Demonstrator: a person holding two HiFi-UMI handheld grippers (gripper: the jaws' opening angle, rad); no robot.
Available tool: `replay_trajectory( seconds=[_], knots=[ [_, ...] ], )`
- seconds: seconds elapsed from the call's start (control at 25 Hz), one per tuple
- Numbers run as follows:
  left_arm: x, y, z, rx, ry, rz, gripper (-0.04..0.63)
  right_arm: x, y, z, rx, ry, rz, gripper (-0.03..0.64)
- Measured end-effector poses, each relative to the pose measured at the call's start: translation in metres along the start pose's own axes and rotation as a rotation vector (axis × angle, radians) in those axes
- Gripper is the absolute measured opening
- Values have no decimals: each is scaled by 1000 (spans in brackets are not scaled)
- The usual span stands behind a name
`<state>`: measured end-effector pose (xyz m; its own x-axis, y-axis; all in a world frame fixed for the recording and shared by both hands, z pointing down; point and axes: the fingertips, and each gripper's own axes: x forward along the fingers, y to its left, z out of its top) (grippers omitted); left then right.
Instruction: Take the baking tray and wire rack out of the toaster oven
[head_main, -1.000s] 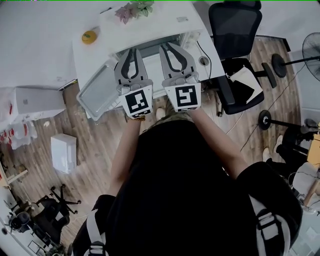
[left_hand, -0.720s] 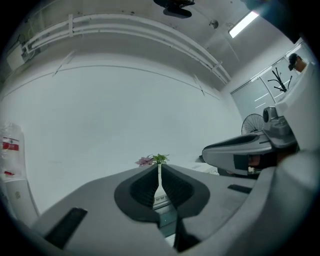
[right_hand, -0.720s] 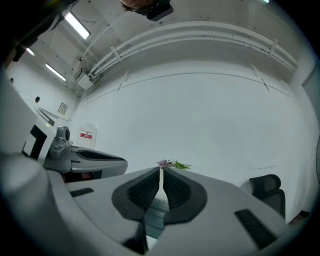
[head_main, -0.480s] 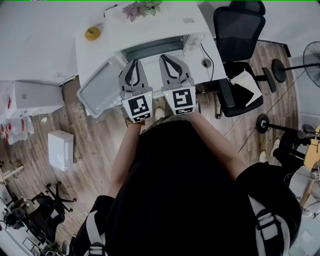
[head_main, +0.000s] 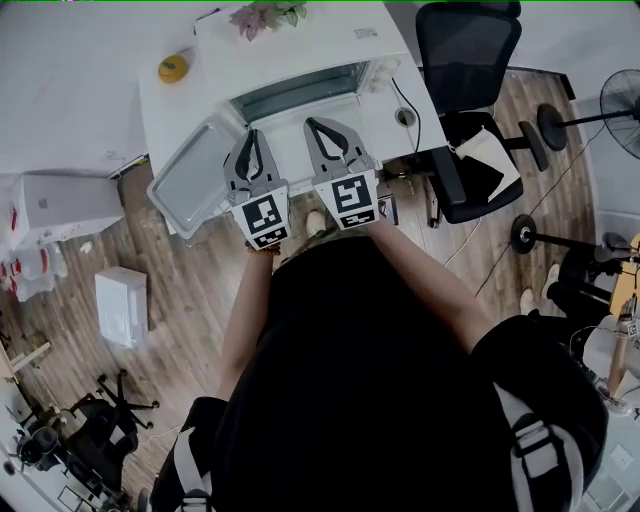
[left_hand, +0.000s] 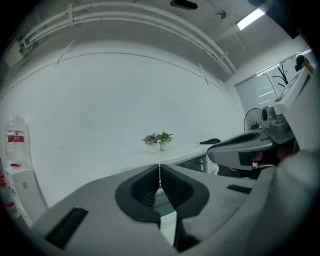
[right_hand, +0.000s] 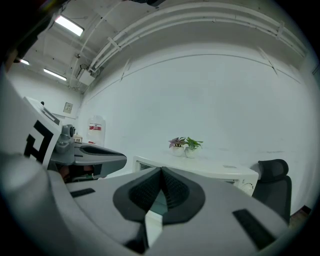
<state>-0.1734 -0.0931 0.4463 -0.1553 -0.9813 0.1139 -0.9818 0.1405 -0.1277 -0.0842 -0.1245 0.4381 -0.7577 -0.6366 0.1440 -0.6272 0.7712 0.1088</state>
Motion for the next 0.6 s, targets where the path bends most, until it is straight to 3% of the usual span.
replay_trajectory(
  seconds=[0.6],
  knots=[
    [-4, 7, -38, -27, 66, 11, 31, 7, 54, -6, -67, 13, 170, 29]
  ],
)
